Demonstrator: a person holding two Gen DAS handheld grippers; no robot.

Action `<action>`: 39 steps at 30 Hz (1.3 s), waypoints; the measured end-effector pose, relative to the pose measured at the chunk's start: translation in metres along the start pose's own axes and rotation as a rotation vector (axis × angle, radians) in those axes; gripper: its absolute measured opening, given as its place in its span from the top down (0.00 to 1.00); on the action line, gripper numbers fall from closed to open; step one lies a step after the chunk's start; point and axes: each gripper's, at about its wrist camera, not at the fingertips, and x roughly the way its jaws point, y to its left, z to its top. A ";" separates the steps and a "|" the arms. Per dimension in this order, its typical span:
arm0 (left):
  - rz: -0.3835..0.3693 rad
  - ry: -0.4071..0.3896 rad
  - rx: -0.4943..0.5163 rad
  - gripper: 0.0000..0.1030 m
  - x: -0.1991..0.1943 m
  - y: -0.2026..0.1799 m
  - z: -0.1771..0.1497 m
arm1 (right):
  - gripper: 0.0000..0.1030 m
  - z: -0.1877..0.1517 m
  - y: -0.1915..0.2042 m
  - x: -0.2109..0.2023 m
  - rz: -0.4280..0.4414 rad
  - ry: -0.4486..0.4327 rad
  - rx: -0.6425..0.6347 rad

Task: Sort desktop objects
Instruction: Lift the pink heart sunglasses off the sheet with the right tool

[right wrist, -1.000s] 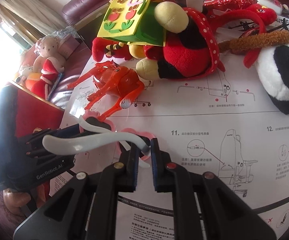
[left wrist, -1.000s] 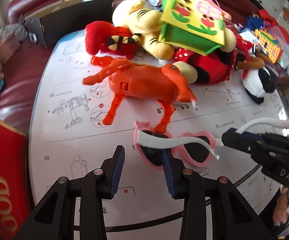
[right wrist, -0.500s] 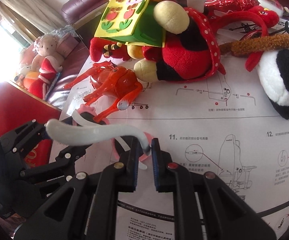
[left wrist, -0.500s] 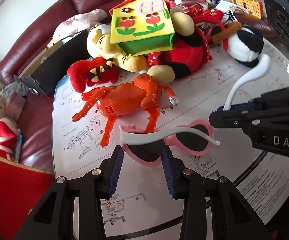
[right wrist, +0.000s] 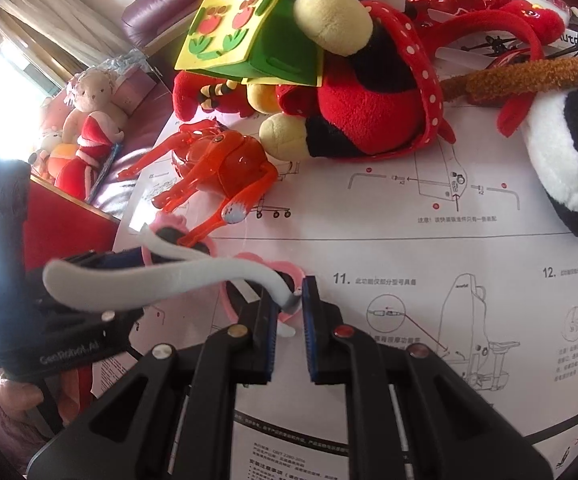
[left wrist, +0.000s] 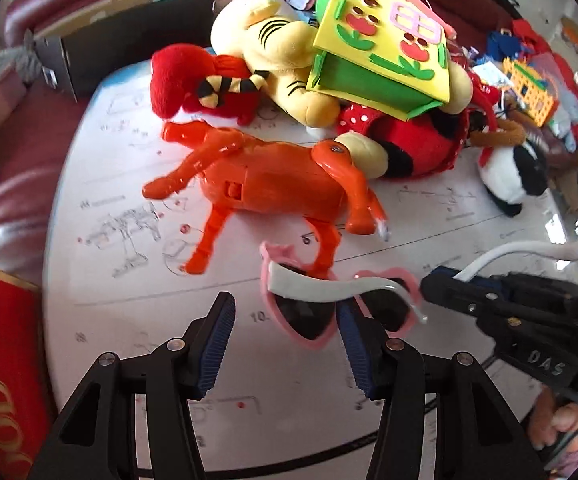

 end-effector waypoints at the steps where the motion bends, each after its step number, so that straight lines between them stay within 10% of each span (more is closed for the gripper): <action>1: -0.003 0.002 0.001 0.48 0.001 0.000 0.001 | 0.87 0.000 0.000 0.000 0.001 0.000 0.000; 39: -0.133 0.011 -0.061 0.76 -0.003 -0.010 -0.003 | 0.90 0.001 0.004 0.008 -0.013 0.021 0.013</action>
